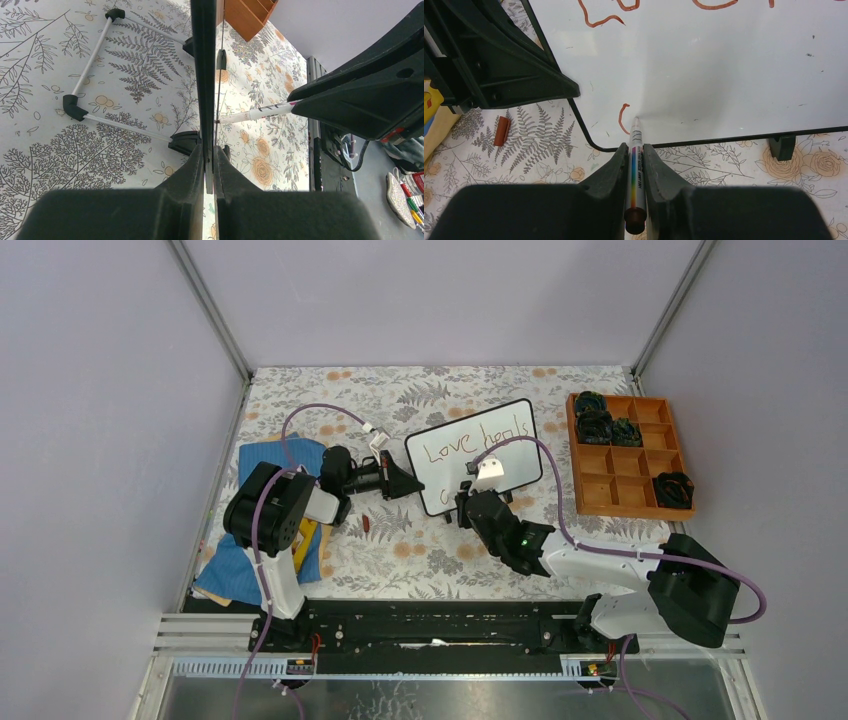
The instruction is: Write a sentence on the whiteboard
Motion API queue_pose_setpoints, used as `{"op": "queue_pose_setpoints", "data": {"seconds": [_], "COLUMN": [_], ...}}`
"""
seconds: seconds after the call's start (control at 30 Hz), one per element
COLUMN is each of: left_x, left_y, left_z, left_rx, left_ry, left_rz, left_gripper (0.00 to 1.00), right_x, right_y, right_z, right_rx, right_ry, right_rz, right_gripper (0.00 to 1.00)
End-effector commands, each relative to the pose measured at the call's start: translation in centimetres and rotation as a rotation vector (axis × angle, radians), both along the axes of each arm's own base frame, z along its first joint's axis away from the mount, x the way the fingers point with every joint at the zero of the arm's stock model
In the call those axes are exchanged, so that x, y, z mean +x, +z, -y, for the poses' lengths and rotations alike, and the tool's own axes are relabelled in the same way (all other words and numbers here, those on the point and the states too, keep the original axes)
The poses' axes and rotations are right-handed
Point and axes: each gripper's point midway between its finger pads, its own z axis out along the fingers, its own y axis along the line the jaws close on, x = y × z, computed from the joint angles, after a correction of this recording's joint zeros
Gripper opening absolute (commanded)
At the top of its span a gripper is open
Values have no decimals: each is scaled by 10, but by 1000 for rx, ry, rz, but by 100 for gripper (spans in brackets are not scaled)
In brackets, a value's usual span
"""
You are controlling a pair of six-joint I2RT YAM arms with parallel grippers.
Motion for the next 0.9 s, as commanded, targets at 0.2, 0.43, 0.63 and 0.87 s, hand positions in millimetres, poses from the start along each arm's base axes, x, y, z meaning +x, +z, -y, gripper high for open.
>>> {"op": "queue_pose_setpoints", "data": {"seconds": [0.2,0.43,0.63,0.87], "left_x": [-11,-12,-12,-12], "left_y": [-21,-20,-21,-21], "left_z": [7,7,7,8], "left_rx": [49,51,52,51], "left_ry": [-25,-26,-27,-28], "left_rz": [-65,-63,-63,-62], "left_gripper": [0,0,0,0], "right_x": [14,15,16,17], "right_y": [35,40,46,51], "right_z": [-5,-5,-5,-4], "right_rx": [68,78,91,96], "right_ry": [-40,-42,-44,-52], "right_rz": [83,94,107,120], "right_gripper": [0,0,0,0]}}
